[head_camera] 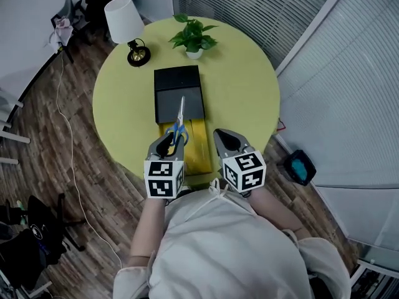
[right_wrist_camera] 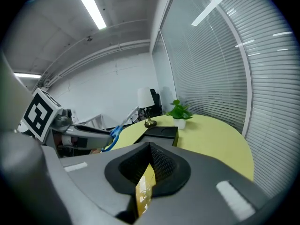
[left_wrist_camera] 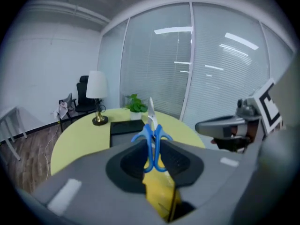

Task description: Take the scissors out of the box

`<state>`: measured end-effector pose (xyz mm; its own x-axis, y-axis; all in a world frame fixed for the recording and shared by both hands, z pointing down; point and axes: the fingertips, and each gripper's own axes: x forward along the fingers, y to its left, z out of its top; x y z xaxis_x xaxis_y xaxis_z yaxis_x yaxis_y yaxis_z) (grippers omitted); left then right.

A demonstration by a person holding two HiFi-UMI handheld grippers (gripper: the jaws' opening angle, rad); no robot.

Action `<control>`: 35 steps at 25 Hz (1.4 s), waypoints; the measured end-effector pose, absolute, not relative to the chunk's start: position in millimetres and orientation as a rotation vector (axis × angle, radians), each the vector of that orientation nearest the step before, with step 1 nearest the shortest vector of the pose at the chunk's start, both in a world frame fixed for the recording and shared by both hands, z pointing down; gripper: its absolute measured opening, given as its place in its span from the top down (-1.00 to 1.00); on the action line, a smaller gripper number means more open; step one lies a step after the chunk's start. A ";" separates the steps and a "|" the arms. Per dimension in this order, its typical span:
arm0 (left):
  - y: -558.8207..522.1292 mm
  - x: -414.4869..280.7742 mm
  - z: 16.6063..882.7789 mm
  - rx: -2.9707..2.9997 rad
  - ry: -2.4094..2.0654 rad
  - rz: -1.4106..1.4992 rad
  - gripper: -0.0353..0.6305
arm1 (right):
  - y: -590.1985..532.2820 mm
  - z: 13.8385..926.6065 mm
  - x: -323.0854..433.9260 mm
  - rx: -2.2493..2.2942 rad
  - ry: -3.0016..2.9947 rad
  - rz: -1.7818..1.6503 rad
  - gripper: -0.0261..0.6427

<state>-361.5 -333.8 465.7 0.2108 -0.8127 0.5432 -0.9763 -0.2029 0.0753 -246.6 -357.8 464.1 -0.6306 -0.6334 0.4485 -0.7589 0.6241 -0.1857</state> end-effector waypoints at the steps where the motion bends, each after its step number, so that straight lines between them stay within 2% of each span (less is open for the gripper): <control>1: -334.6 -363.8 452.0 2.106 -1.695 0.514 0.62 | -358.5 459.0 -248.2 1.118 -2.522 0.507 0.92; 6: -329.2 -373.5 386.0 2.170 -1.854 0.349 0.62 | -358.7 435.4 -255.2 1.133 -2.589 0.484 0.92; 11: -321.8 -377.2 357.6 2.204 -1.917 0.258 0.62 | -354.3 417.9 -261.8 1.135 -2.625 0.432 0.93; 35: -322.5 -373.5 383.7 2.197 -1.844 0.293 0.62 | -340.2 432.9 -280.8 1.069 -2.586 0.374 0.93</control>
<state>-373.5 -322.5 383.7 0.1751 -0.9326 0.3157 -0.9845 -0.1622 0.0667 -280.8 -340.2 432.9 -0.6705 -0.6346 0.3844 -0.7175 0.6864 -0.1183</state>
